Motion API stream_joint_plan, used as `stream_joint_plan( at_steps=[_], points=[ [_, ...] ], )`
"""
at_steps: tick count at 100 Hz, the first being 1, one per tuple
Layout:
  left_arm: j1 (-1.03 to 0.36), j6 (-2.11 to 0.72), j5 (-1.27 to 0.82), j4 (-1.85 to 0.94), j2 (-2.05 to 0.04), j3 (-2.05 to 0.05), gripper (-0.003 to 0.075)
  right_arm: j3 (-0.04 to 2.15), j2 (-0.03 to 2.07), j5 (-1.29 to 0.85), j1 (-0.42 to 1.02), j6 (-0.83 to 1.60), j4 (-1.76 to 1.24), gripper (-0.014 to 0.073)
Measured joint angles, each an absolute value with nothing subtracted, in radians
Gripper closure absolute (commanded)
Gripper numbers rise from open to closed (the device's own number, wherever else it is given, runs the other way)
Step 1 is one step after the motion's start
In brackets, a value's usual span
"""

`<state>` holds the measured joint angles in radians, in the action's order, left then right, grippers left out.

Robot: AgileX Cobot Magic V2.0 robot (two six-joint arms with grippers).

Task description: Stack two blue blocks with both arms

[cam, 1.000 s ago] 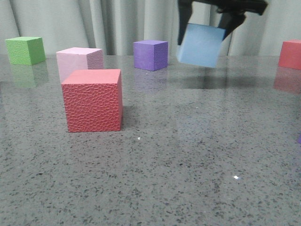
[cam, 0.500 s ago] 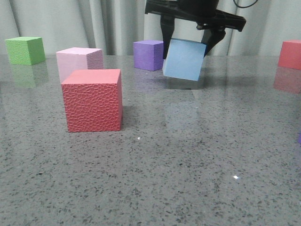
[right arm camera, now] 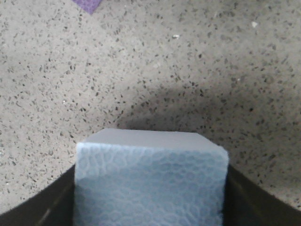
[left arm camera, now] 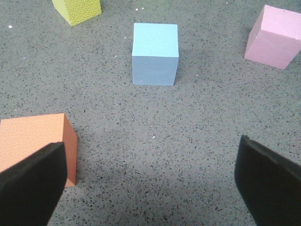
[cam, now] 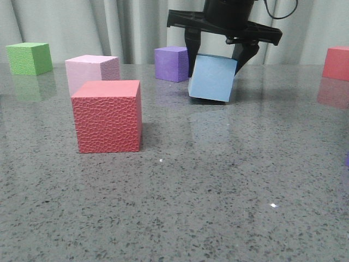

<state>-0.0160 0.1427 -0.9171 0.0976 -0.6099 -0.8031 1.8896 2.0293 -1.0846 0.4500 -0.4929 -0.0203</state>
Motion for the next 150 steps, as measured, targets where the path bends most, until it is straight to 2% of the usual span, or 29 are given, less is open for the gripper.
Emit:
stream_joint_plan(
  at_steps=[10, 54, 96, 121, 150],
  points=[
    [-0.016, 0.143, -0.917, 0.098, -0.610, -0.803, 0.0030, 1.890, 2.029, -1.085, 0.450, -0.493, -0.020, -0.0020],
    [-0.016, 0.143, -0.917, 0.098, -0.610, -0.803, 0.0030, 1.907, 2.029, -1.089, 0.450, -0.495, -0.025, -0.0015],
    [-0.016, 0.143, -0.917, 0.098, -0.610, -0.803, 0.0030, 2.083, 2.019, -1.196, 0.450, -0.453, 0.032, -0.0015],
    [-0.016, 0.143, -0.917, 0.098, -0.610, -0.803, 0.0030, 2.093, 1.927, -1.226, 0.441, -0.358, 0.098, -0.0015],
    [-0.016, 0.143, -0.917, 0.098, -0.610, -0.803, 0.0030, 2.039, 1.792, -1.244, 0.342, -0.277, 0.102, -0.0015]
  ],
)
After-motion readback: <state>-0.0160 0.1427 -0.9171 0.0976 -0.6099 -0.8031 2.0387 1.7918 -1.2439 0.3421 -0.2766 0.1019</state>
